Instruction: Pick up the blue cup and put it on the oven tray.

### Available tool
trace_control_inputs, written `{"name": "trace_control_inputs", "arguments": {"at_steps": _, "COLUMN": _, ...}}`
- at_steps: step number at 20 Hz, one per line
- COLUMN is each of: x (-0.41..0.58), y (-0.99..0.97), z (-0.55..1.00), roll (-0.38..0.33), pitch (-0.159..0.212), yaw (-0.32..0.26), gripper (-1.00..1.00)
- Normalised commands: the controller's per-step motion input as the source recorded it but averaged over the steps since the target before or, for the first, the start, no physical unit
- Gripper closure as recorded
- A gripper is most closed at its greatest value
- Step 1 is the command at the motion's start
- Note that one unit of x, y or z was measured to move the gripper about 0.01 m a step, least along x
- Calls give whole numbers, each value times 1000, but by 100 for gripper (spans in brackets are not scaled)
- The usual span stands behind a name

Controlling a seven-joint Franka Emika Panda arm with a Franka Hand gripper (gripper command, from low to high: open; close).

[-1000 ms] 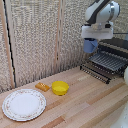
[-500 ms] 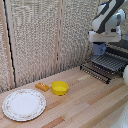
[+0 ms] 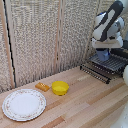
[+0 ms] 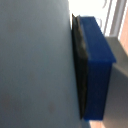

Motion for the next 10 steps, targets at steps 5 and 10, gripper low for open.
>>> {"name": "trace_control_inputs", "arguments": {"at_steps": 5, "x": 118, "y": -481, "z": -63, "roll": 0, "pitch": 34, "yaw": -1, "gripper": 100}}
{"name": "trace_control_inputs", "arguments": {"at_steps": 10, "x": 12, "y": -282, "z": 66, "roll": 1, "pitch": 19, "yaw": 0, "gripper": -100}}
